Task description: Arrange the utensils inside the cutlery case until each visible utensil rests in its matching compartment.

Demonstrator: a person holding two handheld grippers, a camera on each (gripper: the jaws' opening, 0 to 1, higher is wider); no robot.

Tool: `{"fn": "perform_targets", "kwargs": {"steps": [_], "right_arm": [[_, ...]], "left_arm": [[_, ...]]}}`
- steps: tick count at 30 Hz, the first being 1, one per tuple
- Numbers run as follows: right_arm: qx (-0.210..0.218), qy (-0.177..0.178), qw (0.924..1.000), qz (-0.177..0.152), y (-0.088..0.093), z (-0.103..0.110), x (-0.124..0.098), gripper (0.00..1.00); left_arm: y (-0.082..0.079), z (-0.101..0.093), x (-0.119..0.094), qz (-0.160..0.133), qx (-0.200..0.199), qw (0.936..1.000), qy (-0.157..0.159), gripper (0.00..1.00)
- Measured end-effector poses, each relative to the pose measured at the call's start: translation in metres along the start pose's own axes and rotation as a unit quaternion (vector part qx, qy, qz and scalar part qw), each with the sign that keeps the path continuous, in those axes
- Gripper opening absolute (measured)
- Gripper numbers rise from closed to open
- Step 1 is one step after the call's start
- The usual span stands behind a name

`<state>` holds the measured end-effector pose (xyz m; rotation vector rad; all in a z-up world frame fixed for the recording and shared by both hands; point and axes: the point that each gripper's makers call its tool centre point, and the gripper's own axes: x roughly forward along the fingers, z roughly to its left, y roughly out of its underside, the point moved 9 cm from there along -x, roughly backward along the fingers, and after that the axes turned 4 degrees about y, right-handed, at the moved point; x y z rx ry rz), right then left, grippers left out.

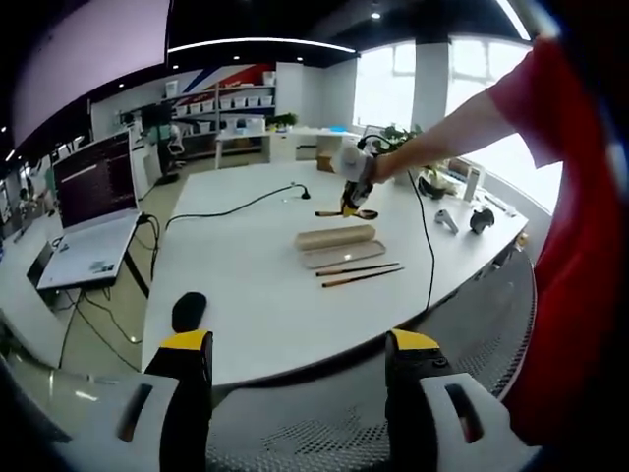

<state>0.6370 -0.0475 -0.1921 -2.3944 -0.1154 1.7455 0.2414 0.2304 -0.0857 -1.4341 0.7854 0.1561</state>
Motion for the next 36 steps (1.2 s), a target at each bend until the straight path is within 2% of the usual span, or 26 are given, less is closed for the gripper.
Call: {"fn": "perform_targets", "kwargs": {"steps": [9, 11, 15, 18, 20, 22, 28, 32, 36], "right_arm": [[-0.011, -0.020, 0.9997, 0.011, -0.002, 0.006, 0.013, 0.01], [-0.028, -0.021, 0.9993, 0.015, -0.004, 0.006, 0.015, 0.01], [-0.022, -0.023, 0.9994, 0.016, -0.007, 0.004, 0.027, 0.01], [-0.025, -0.020, 0.9994, 0.015, -0.009, 0.005, 0.028, 0.01], [-0.025, -0.023, 0.9992, 0.020, -0.006, 0.007, 0.038, 0.01], [-0.025, -0.026, 0.9991, 0.024, -0.006, 0.007, 0.038, 0.01], [-0.046, -0.024, 0.9983, 0.028, -0.002, 0.006, 0.041, 0.01], [-0.041, -0.027, 0.9984, 0.026, 0.000, 0.000, 0.049, 0.01], [-0.038, -0.033, 0.9986, 0.018, -0.003, 0.006, 0.051, 0.01]], "left_arm": [[0.005, 0.005, 0.002, 0.012, 0.004, 0.9999, 0.000, 0.73], [0.006, 0.007, 0.003, 0.011, 0.000, 0.9999, 0.000, 0.73], [0.005, 0.014, 0.003, -0.008, -0.017, 0.9997, -0.014, 0.69], [0.004, 0.014, 0.002, -0.029, -0.032, 0.9990, -0.009, 0.71], [0.005, 0.016, 0.001, -0.034, -0.038, 0.9986, -0.010, 0.72], [0.007, 0.018, 0.000, -0.038, -0.045, 0.9982, -0.013, 0.75], [0.011, 0.025, -0.001, -0.037, -0.057, 0.9975, -0.018, 0.76], [0.012, 0.024, -0.001, -0.034, -0.059, 0.9975, -0.021, 0.76], [0.012, 0.023, 0.000, -0.026, -0.053, 0.9980, -0.021, 0.76]]}}
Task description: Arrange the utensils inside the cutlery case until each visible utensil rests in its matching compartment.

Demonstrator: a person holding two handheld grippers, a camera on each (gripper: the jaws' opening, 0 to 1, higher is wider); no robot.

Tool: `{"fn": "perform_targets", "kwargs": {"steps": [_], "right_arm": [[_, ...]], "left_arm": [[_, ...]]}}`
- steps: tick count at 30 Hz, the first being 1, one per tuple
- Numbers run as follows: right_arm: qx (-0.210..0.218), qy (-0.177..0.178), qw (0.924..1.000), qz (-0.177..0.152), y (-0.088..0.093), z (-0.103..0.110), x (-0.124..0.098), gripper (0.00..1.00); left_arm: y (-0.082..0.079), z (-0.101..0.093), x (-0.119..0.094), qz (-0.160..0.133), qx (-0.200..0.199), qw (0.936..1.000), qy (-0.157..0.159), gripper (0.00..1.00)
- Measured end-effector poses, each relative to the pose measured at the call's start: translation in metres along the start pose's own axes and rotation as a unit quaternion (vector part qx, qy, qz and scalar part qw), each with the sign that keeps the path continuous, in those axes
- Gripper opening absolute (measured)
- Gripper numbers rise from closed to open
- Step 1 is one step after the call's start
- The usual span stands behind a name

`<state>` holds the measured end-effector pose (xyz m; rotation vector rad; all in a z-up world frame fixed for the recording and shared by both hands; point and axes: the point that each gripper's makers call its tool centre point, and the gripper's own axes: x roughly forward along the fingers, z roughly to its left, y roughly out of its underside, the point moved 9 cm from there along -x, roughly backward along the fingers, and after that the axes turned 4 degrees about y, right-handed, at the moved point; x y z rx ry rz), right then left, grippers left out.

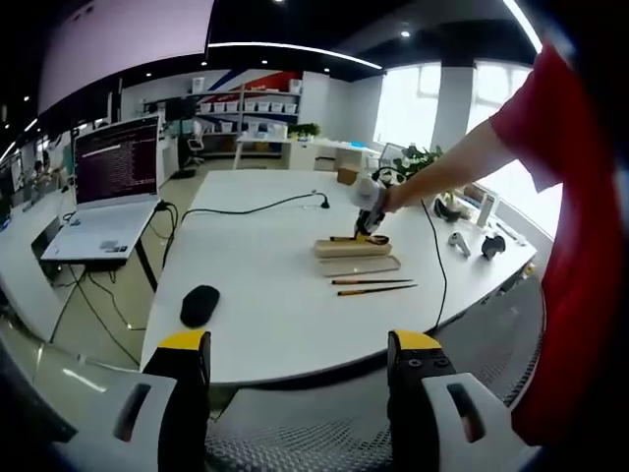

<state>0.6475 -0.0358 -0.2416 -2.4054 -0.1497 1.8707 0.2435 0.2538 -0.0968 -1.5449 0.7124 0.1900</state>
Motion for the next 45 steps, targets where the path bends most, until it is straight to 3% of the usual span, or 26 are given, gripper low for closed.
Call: {"fn": "perform_targets", "kwargs": {"steps": [6, 13, 21, 26, 32, 38, 41, 45], "right_arm": [[-0.032, 0.007, 0.9994, -0.007, -0.005, 0.000, 0.007, 0.02], [-0.017, -0.003, 0.9999, -0.002, -0.002, 0.000, 0.013, 0.02], [-0.028, -0.005, 0.9996, 0.001, -0.003, -0.006, 0.024, 0.02], [-0.005, -0.010, 0.9999, -0.003, -0.004, -0.002, 0.024, 0.02], [0.029, -0.017, 0.9994, 0.008, -0.004, -0.008, 0.027, 0.02], [0.021, -0.020, 0.9995, 0.013, -0.001, -0.008, 0.041, 0.02], [0.041, -0.010, 0.9990, 0.013, -0.005, -0.014, 0.040, 0.02], [0.028, -0.014, 0.9995, 0.008, -0.009, -0.014, 0.040, 0.02]], "left_arm": [[-0.002, 0.002, -0.003, -0.002, -0.003, 1.0000, -0.008, 0.76], [0.000, 0.003, -0.005, 0.001, -0.006, 0.9999, -0.015, 0.76], [0.001, 0.001, 0.000, 0.009, -0.007, 0.9999, -0.010, 0.75], [0.000, 0.000, 0.001, 0.007, -0.014, 0.9998, -0.010, 0.75], [-0.005, -0.003, -0.002, -0.020, -0.022, 0.9996, 0.001, 0.75], [-0.002, 0.000, 0.002, -0.010, -0.014, 0.9999, -0.001, 0.75], [-0.001, 0.001, 0.001, -0.007, -0.013, 0.9999, -0.004, 0.74], [0.001, 0.002, 0.000, -0.004, -0.012, 0.9999, -0.007, 0.74]]}}
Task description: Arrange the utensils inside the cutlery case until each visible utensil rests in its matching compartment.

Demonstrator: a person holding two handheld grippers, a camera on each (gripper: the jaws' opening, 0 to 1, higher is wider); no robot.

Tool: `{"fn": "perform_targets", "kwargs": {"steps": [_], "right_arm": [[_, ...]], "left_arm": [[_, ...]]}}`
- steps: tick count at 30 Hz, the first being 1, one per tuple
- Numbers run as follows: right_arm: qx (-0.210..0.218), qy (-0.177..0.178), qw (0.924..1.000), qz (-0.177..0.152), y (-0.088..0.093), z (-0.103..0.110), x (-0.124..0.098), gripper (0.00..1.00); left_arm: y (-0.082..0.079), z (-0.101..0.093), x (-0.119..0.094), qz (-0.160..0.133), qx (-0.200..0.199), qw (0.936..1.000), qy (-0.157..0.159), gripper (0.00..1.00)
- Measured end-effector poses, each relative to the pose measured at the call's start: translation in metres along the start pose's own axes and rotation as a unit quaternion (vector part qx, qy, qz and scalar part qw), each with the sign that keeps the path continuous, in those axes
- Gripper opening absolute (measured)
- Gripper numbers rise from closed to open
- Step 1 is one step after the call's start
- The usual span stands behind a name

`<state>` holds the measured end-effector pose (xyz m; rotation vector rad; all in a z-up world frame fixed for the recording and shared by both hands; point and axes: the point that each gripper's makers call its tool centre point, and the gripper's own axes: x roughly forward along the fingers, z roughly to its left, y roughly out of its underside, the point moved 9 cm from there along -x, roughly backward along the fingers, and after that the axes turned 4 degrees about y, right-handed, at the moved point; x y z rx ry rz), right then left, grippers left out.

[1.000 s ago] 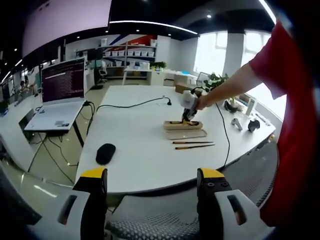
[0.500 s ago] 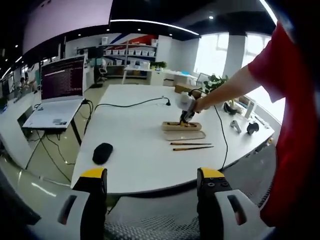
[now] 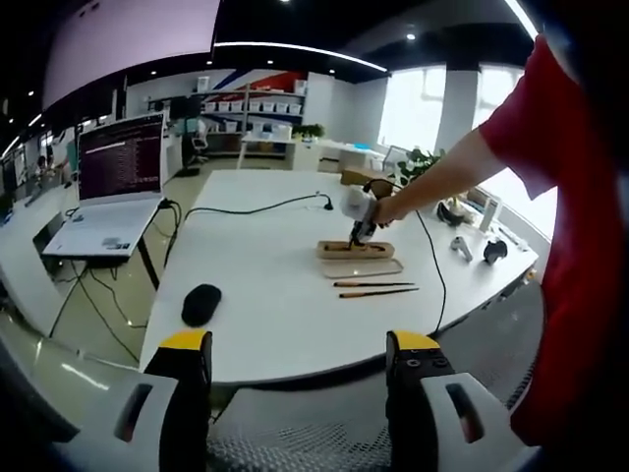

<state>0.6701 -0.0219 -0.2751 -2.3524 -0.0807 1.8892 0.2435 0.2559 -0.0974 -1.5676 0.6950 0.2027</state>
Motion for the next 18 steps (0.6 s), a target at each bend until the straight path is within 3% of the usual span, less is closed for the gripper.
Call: {"fn": "perform_targets", "kwargs": {"steps": [8, 11, 14, 18], "right_arm": [[0.011, 0.003, 0.9999, -0.007, -0.004, 0.000, 0.000, 0.03], [0.022, -0.008, 0.9997, 0.011, -0.005, 0.005, -0.001, 0.04], [0.010, 0.019, 0.9998, -0.005, -0.006, 0.002, -0.006, 0.10], [0.027, 0.032, 0.9990, -0.013, -0.003, 0.000, -0.015, 0.08]], "left_arm": [[0.002, 0.001, -0.003, 0.004, 0.001, 1.0000, -0.002, 0.74], [0.001, 0.001, -0.002, 0.006, 0.004, 1.0000, -0.001, 0.74], [-0.001, 0.000, -0.001, 0.006, 0.007, 1.0000, 0.003, 0.74], [-0.005, -0.001, 0.000, 0.007, 0.017, 0.9998, 0.006, 0.73]]}}
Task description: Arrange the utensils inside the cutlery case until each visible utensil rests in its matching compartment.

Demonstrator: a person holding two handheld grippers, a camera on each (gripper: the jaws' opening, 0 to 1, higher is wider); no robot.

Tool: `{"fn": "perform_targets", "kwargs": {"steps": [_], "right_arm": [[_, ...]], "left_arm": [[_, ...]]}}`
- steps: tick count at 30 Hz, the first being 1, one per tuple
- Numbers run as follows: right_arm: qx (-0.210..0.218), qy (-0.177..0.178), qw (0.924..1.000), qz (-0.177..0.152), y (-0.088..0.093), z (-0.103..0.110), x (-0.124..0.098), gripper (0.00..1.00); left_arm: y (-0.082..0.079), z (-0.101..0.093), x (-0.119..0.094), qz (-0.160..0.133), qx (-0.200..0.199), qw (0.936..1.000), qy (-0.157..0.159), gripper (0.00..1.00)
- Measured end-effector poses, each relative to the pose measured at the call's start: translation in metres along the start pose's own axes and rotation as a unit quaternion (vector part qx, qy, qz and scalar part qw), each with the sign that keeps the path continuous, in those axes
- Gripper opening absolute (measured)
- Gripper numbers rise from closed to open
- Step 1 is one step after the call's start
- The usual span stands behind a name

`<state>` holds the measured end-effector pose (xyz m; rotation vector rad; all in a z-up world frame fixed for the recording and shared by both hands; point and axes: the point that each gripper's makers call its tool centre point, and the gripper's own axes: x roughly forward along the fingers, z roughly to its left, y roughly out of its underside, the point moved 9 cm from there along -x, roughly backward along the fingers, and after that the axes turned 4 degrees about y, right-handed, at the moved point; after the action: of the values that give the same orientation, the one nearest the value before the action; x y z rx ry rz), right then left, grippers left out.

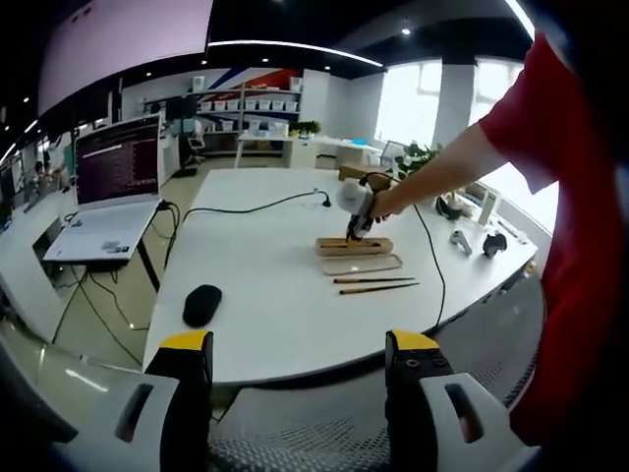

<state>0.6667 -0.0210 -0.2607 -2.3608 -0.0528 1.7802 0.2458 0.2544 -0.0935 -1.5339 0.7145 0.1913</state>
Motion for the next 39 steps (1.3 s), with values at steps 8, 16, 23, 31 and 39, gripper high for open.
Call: {"fn": "perform_targets", "kwargs": {"steps": [8, 16, 23, 31, 39], "right_arm": [[0.000, 0.008, 0.9998, -0.016, 0.003, -0.002, -0.021, 0.09], [0.027, 0.017, 0.9990, -0.030, 0.017, -0.004, -0.047, 0.10], [0.041, 0.019, 0.9981, -0.042, 0.021, 0.000, -0.062, 0.10], [0.051, 0.026, 0.9971, -0.049, 0.033, -0.009, -0.064, 0.10], [0.057, 0.022, 0.9945, -0.086, 0.025, -0.002, -0.077, 0.13]], "left_arm": [[-0.010, -0.002, -0.002, -0.012, 0.015, 0.9998, -0.002, 0.74], [-0.014, -0.009, -0.007, -0.017, 0.023, 0.9996, 0.000, 0.74], [-0.016, -0.021, -0.005, -0.019, 0.026, 0.9994, 0.011, 0.75], [-0.020, -0.028, -0.002, -0.030, 0.026, 0.9991, 0.014, 0.75], [-0.021, -0.033, -0.004, -0.031, 0.017, 0.9994, 0.007, 0.78]]}}
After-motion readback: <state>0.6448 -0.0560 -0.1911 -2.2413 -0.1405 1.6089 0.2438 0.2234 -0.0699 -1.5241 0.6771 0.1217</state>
